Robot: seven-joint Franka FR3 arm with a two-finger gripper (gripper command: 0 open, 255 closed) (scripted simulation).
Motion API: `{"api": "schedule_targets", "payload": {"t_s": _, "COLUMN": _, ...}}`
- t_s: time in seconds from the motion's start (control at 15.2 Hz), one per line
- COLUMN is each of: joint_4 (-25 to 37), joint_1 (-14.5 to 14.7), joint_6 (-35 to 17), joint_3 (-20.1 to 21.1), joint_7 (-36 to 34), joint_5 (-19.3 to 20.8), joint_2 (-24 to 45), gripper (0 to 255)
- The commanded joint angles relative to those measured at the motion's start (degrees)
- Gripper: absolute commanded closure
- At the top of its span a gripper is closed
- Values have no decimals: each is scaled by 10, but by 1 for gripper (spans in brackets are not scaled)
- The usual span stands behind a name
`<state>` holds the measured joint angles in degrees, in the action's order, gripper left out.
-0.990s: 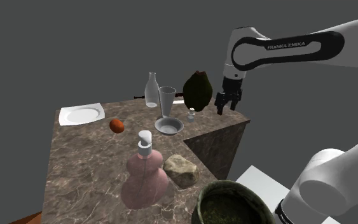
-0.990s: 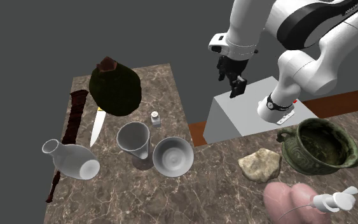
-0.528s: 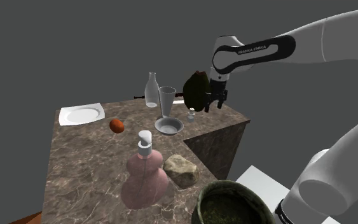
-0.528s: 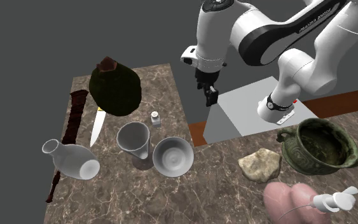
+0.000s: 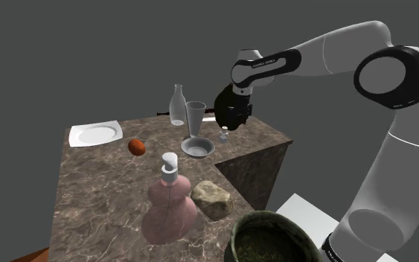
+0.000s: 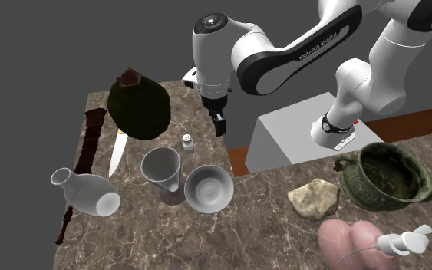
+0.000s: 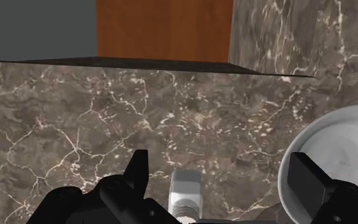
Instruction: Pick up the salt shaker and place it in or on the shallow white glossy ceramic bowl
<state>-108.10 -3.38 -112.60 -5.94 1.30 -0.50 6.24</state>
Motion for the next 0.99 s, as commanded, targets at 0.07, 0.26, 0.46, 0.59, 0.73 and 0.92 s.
{"api": "schedule_targets", "payload": {"t_s": 0.07, "joint_4": 71, "joint_1": -6, "joint_6": 2, "joint_3": -3, "joint_7": 6, "joint_5": -10, "joint_2": 67, "gripper": 0}}
{"api": "schedule_targets", "payload": {"t_s": 0.26, "joint_4": 152, "joint_1": -14, "joint_6": 10, "joint_3": -4, "joint_7": 11, "joint_5": -20, "joint_2": 137, "gripper": 0}}
{"api": "schedule_targets", "payload": {"t_s": 0.46, "joint_4": 247, "joint_1": -24, "joint_6": 28, "joint_3": -4, "joint_7": 15, "joint_5": -29, "joint_2": 212, "gripper": 0}}
{"api": "schedule_targets", "payload": {"t_s": 0.59, "joint_4": 248, "joint_1": -25, "joint_6": 22, "joint_3": -4, "joint_7": 16, "joint_5": -30, "joint_2": 219, "gripper": 0}}
{"api": "schedule_targets", "payload": {"t_s": 0.73, "joint_4": 238, "joint_1": -25, "joint_6": 8, "joint_3": -4, "joint_7": 16, "joint_5": -31, "joint_2": 222, "gripper": 0}}
{"api": "schedule_targets", "payload": {"t_s": 0.92, "joint_4": 224, "joint_1": -25, "joint_6": -11, "joint_3": -3, "joint_7": 17, "joint_5": -32, "joint_2": 229, "gripper": 0}}
